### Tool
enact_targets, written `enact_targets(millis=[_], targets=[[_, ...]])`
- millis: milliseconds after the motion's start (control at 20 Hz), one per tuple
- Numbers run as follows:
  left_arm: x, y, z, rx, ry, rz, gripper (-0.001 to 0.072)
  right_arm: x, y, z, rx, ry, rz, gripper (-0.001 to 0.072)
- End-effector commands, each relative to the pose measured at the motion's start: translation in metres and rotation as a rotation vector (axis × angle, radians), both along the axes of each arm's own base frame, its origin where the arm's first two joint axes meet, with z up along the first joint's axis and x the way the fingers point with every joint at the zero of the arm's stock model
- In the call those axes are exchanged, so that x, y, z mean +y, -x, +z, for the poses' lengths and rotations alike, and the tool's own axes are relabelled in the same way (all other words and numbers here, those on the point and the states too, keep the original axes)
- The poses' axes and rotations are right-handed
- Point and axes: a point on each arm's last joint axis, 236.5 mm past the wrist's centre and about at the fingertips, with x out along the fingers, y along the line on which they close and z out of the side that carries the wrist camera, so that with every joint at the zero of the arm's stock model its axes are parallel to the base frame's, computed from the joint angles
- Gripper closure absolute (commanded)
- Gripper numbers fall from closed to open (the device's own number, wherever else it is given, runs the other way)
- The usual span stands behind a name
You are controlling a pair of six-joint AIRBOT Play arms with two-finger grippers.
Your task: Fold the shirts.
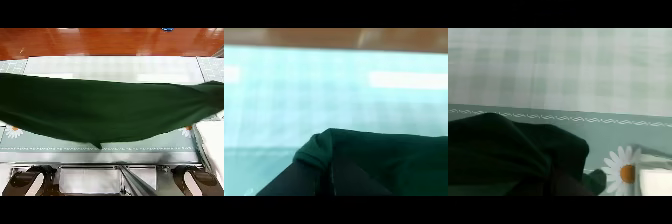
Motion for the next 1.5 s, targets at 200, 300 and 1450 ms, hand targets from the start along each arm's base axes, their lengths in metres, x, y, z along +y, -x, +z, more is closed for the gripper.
enact_targets(millis=[200, 300, 1450], targets=[[-0.020, -0.187, -0.157, 0.242, 0.118, 0.018, 0.0686, 0.015, -0.153, -0.125, 0.178, -0.162, 0.099, 0.0682], [-0.026, -0.237, -0.199, 0.288, 0.154, 0.027, 0.0686, 0.019, -0.194, -0.179, 0.234, -0.234, 0.088, 0.0682], [0.004, -0.083, -0.343, 0.861, 0.780, 0.118, 0.0200, -0.070, -0.124, -0.276, 0.410, -0.682, -0.244, 0.0295]])
